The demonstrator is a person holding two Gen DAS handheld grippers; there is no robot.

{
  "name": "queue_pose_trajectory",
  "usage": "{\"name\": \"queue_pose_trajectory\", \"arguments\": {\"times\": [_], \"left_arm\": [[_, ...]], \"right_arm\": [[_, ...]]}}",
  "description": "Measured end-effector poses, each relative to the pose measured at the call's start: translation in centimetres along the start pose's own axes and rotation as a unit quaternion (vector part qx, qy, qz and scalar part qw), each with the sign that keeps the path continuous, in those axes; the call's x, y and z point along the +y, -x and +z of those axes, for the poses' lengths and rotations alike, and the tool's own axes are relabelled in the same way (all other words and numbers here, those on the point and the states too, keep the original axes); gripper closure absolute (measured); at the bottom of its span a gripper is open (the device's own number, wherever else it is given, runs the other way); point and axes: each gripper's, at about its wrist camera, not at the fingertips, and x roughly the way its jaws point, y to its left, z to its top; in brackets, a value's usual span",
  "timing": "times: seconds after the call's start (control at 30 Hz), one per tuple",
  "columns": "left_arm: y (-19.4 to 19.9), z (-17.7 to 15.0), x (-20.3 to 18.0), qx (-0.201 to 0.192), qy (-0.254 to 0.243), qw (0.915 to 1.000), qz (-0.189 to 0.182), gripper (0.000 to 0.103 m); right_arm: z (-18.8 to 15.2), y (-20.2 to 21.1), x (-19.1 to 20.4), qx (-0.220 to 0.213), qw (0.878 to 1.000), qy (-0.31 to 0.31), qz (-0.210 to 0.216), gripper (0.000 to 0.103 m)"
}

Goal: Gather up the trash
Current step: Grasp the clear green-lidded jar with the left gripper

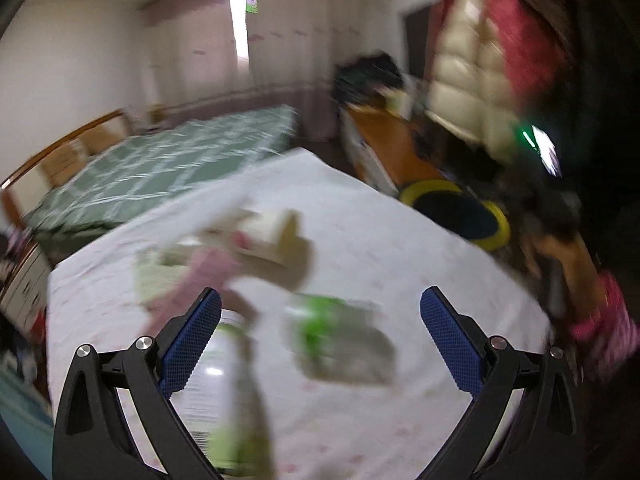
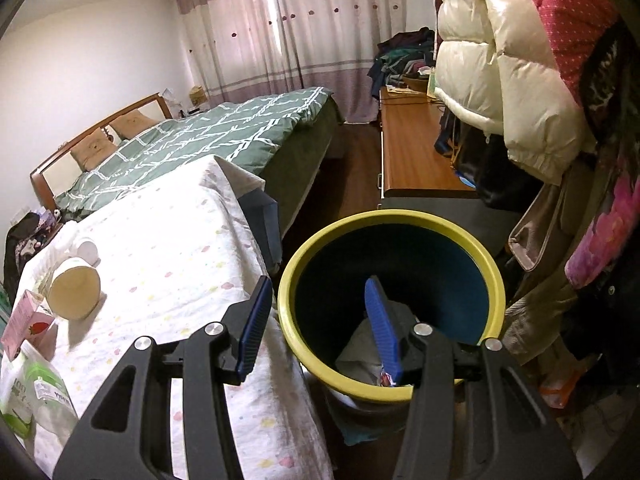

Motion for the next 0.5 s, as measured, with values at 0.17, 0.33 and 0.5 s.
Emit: {"name": "queue_pose_trajectory", "arguments": {"times": [0.17,0.33,0.5], "left_arm": [[-4.2,-0.3,-2.0,0.062,-0.039,0.9973,-0.001,0.005],[-7.1,-0.6,-1.5,0.105,-0.020,0.9941,-0.014,0.005],[-9.1,-1.0,-0.4,0.131,-0.002,0.9913,-0.014,0.005]], "right_arm": [[-0.1,0.1,0.1,-0.004,1.000,0.003,-0.001,0.053],[-0.1,-0.1,-0.1,-0.001,1.000,0.001,0.001,0.052],[0.0,-0.5,-0.4,0.008,1.000,-0.006,0.003,0.052]]}}
